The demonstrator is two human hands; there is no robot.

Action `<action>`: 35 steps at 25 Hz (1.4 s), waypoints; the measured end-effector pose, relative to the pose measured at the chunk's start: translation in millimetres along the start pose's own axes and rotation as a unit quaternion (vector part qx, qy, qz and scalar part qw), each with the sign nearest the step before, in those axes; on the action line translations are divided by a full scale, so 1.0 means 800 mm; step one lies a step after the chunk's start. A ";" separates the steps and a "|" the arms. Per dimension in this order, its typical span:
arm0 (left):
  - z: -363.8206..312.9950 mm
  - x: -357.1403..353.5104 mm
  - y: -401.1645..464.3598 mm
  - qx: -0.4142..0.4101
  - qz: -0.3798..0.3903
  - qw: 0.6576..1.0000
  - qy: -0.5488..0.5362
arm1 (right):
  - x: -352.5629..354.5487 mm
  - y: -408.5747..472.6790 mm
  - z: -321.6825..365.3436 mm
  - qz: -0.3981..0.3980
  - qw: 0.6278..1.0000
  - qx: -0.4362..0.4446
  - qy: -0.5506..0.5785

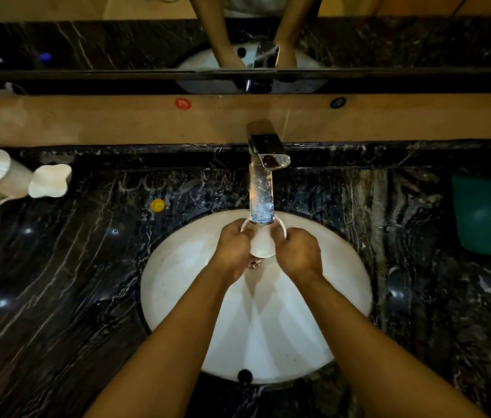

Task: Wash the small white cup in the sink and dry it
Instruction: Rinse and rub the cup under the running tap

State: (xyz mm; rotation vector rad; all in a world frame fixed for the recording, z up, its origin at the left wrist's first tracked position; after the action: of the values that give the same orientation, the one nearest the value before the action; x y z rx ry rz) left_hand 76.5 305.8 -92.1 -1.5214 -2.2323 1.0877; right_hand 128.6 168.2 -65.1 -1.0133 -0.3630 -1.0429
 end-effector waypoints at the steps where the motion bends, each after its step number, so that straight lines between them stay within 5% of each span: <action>1: -0.007 0.004 -0.002 -0.017 -0.007 0.999 0.037 | 0.000 0.002 0.001 0.006 1.000 -0.001 -0.014; 9: -0.025 0.031 -0.016 -0.053 -0.078 0.985 0.142 | -0.018 0.003 0.028 0.060 0.991 0.116 -0.022; 14: -0.019 0.024 -0.020 -0.048 -0.031 0.990 0.130 | -0.024 -0.007 0.009 0.082 0.992 0.073 0.068; 18: -0.006 0.004 -0.022 -0.035 0.041 0.990 0.133 | -0.006 0.002 0.004 0.038 0.999 0.020 0.004; 23: -0.016 0.009 -0.025 -0.083 -0.031 0.985 0.146 | -0.007 0.000 0.016 0.108 0.992 0.065 0.018; 31: 0.000 0.017 -0.017 -0.055 -0.095 0.993 0.041 | -0.022 -0.010 0.005 0.145 0.940 0.021 0.307; 35: 0.011 0.003 -0.014 -0.004 -0.066 0.997 -0.042 | -0.022 -0.002 -0.001 0.083 0.946 0.005 0.312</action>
State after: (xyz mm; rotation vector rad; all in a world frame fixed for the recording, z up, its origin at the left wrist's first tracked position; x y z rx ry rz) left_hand 62.6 301.8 -90.8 -1.3332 -2.3574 1.1253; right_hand 118.2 177.2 -76.6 -0.6427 0.2329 -1.1432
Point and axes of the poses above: each hand's wrist, its own y-axis towards the middle knuckle, its own x-axis out of the back of the hand, z = x × y, the point moved 7 cm from there along y, towards the middle knuckle, and after that the axes turned 7 degrees about z, right-handed, at the moved point
